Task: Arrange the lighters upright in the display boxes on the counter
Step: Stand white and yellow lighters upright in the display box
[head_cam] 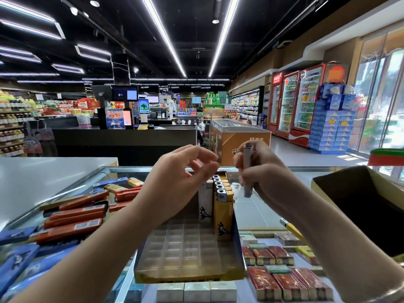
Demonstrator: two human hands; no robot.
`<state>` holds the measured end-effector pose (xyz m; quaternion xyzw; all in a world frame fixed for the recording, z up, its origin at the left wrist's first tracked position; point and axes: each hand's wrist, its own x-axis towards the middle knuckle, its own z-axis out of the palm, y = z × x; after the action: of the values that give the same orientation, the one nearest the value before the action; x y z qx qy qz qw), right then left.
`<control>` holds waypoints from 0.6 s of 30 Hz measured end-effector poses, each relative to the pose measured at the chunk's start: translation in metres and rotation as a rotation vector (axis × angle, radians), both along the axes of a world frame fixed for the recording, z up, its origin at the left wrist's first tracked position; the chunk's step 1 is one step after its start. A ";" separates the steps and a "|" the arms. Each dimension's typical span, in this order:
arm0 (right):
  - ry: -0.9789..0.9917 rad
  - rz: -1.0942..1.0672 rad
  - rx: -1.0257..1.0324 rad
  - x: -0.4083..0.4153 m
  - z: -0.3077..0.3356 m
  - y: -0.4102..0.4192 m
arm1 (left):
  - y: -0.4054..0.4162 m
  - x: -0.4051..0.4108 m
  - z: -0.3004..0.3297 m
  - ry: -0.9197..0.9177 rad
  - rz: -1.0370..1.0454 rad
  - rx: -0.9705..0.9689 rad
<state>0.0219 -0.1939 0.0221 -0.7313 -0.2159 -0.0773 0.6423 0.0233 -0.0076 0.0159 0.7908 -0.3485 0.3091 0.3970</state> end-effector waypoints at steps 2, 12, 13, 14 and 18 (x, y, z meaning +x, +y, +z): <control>-0.132 -0.038 -0.185 -0.002 -0.002 0.005 | -0.005 -0.006 0.002 0.006 -0.063 -0.018; -0.480 -0.157 -0.336 -0.010 -0.004 0.017 | -0.005 -0.005 0.004 0.072 -0.111 -0.133; -0.440 -0.164 -0.277 -0.010 -0.002 0.017 | -0.005 -0.004 0.005 0.121 -0.109 -0.179; -0.386 -0.153 -0.201 -0.010 0.000 0.016 | -0.004 -0.001 0.006 0.178 -0.113 -0.237; -0.141 0.025 0.064 -0.012 0.004 0.010 | 0.001 0.001 0.008 0.245 -0.124 -0.262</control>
<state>0.0095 -0.1841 0.0266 -0.7003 -0.2673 -0.1275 0.6496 0.0240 -0.0062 0.0236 0.7410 -0.3023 0.2285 0.5543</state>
